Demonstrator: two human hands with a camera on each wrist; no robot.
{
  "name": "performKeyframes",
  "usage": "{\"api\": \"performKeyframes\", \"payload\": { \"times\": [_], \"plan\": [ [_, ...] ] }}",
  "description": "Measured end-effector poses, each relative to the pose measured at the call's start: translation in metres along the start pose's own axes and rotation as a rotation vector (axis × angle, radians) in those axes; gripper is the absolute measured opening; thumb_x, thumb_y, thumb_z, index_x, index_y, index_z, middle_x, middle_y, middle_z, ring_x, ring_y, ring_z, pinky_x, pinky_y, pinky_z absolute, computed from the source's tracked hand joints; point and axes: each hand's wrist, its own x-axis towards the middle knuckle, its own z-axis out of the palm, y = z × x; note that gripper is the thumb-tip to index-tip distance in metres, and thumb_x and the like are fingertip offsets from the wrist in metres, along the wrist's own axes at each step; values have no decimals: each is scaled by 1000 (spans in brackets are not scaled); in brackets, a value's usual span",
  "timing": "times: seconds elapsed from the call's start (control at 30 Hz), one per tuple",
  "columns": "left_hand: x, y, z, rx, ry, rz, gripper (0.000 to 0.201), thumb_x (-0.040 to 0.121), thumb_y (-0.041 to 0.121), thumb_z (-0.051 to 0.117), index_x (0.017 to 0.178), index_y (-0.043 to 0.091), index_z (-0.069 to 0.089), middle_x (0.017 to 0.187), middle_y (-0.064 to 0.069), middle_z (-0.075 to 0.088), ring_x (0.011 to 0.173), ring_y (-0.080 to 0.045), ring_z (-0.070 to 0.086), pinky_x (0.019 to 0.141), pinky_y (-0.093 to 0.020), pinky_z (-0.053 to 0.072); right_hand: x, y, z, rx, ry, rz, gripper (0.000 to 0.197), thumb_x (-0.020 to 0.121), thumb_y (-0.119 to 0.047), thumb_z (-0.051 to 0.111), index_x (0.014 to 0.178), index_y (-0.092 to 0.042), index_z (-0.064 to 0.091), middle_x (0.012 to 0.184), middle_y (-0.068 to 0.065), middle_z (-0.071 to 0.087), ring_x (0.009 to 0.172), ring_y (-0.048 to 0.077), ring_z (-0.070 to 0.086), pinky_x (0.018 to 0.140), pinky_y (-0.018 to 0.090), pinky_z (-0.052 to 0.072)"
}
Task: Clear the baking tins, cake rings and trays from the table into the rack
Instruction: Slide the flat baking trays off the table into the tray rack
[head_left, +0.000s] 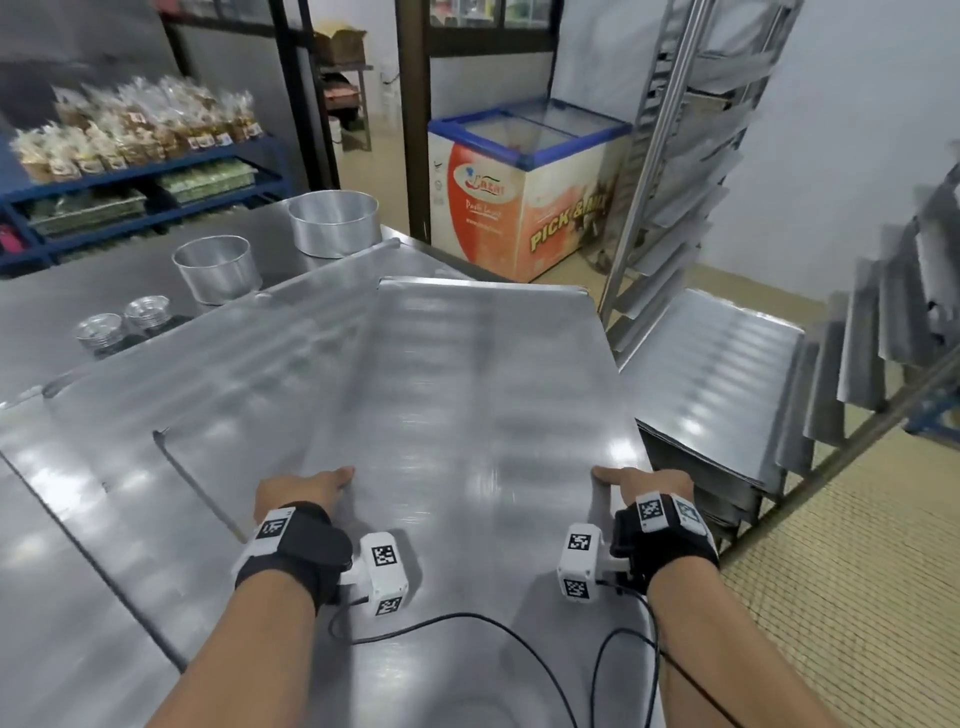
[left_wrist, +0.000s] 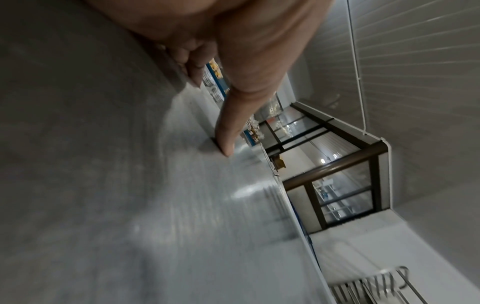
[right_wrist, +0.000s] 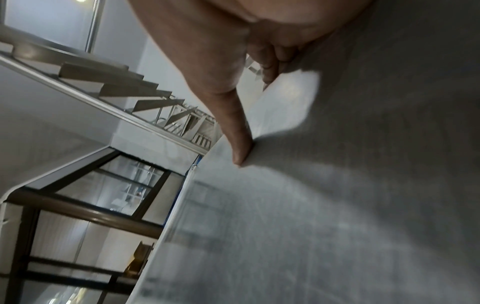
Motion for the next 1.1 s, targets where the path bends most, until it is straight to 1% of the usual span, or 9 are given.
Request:
{"api": "performKeyframes", "payload": {
  "times": [0.17, 0.33, 0.5, 0.6, 0.73, 0.83, 0.97, 1.03, 1.1],
  "plan": [
    [-9, 5, 20, 58, -102, 63, 65, 69, 32, 89, 117, -6, 65, 122, -20, 67, 107, -37, 65, 91, -37, 50, -14, 27, -26, 50, 100, 31, 53, 63, -23, 90, 92, 9, 61, 89, 17, 70, 72, 29, 62, 64, 30, 45],
    [-17, 8, 48, 149, -208, 113, 66, 70, 33, 88, 117, -5, 64, 121, -18, 67, 98, -34, 64, 86, -33, 48, -18, 50, -54, 114, 196, 93, 49, 60, -19, 92, 90, 6, 61, 89, 15, 67, 79, 32, 64, 78, 36, 55],
    [-32, 17, 84, 216, -291, 128, 51, 70, 26, 88, 103, -5, 65, 98, -15, 64, 91, -35, 64, 86, -37, 51, -18, 72, -82, 181, 276, 133, 50, 59, -12, 90, 95, 7, 62, 85, 14, 68, 73, 31, 65, 73, 37, 57],
    [-42, 24, 109, 278, -319, 163, 46, 68, 28, 89, 93, 0, 64, 107, -17, 70, 94, -36, 67, 90, -41, 54, -15, 82, -97, 199, 325, 155, 38, 54, -11, 91, 77, 0, 62, 82, 14, 71, 73, 33, 68, 76, 45, 60],
    [-57, 33, 144, 333, -359, 180, 58, 68, 28, 89, 110, -4, 65, 111, -17, 68, 99, -36, 66, 88, -37, 52, -4, 90, -121, 255, 347, 241, 40, 54, -13, 91, 76, 3, 62, 75, 14, 70, 70, 33, 68, 72, 47, 61],
    [-69, 43, 173, 372, -411, 196, 51, 68, 26, 88, 103, -2, 66, 100, -13, 68, 93, -35, 67, 83, -36, 52, 11, 96, -137, 233, 334, 260, 40, 60, -16, 89, 77, 7, 61, 67, 13, 66, 62, 29, 61, 63, 39, 58],
    [-73, 47, 211, 477, -438, 221, 62, 69, 31, 83, 119, -1, 65, 108, -10, 71, 79, -29, 65, 73, -32, 49, 36, 101, -159, 201, 324, 279, 53, 69, -26, 86, 108, 3, 66, 107, 19, 70, 83, 22, 61, 82, 39, 56],
    [-79, 50, 226, 460, -433, 218, 66, 73, 25, 83, 129, 0, 58, 115, -15, 66, 83, -30, 62, 81, -33, 50, 46, 101, -166, 159, 320, 274, 59, 73, -29, 84, 120, 1, 63, 123, 18, 65, 91, 20, 56, 90, 37, 50],
    [-82, 56, 243, 481, -448, 222, 56, 73, 23, 84, 117, -1, 60, 110, -18, 66, 88, -35, 62, 87, -36, 52, 57, 102, -171, 167, 332, 294, 62, 74, -29, 84, 123, 1, 61, 127, 18, 62, 105, 27, 62, 94, 38, 49]
  ]
}}
